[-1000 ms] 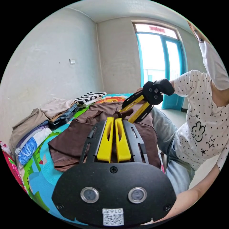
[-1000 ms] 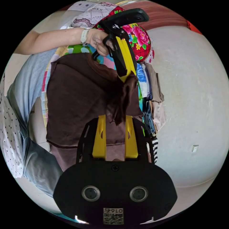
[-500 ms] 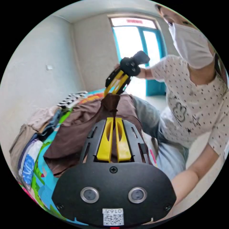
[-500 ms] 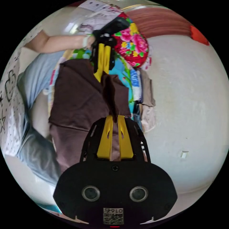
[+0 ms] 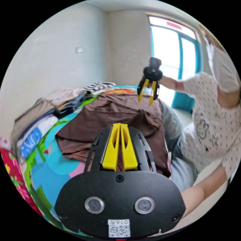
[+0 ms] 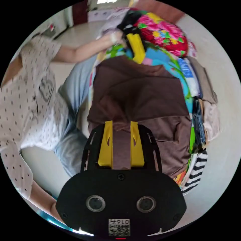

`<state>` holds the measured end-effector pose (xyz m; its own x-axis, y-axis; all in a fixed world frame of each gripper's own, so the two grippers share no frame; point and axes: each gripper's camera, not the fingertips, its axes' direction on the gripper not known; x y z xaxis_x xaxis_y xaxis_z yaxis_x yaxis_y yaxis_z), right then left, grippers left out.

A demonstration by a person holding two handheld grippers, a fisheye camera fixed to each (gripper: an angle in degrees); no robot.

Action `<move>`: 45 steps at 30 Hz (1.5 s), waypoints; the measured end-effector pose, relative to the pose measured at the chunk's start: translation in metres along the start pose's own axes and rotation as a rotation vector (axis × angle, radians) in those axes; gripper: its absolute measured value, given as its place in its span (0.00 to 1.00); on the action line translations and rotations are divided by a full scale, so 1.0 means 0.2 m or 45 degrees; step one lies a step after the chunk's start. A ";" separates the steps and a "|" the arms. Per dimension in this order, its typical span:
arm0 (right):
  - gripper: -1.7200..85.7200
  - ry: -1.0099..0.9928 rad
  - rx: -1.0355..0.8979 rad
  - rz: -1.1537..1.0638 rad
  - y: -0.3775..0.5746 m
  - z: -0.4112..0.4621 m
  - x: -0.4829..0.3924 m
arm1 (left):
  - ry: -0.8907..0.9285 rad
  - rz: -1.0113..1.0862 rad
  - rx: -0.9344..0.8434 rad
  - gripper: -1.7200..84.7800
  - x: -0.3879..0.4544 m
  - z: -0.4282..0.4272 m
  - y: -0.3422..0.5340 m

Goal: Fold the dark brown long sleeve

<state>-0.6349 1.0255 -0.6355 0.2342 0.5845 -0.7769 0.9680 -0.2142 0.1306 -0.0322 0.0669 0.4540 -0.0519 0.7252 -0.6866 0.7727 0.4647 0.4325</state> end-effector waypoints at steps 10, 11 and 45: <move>0.12 -0.078 0.420 1.150 0.47 0.06 1.75 | -0.226 -0.757 -0.127 0.01 -0.71 0.21 -0.03; 0.12 -0.130 0.389 1.252 0.53 0.13 1.90 | -0.240 -0.776 -0.131 0.01 -0.76 0.21 -0.05; 0.07 -0.660 0.701 1.628 1.51 -0.05 2.48 | -0.318 -1.320 0.092 0.01 -1.85 -0.48 0.19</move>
<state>-0.2265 1.2585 -0.9759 0.7072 -0.5358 -0.4613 -0.0468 -0.6865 0.7256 -0.0441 -0.1356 0.7803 -0.5803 -0.1348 -0.8032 0.4620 0.7577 -0.4609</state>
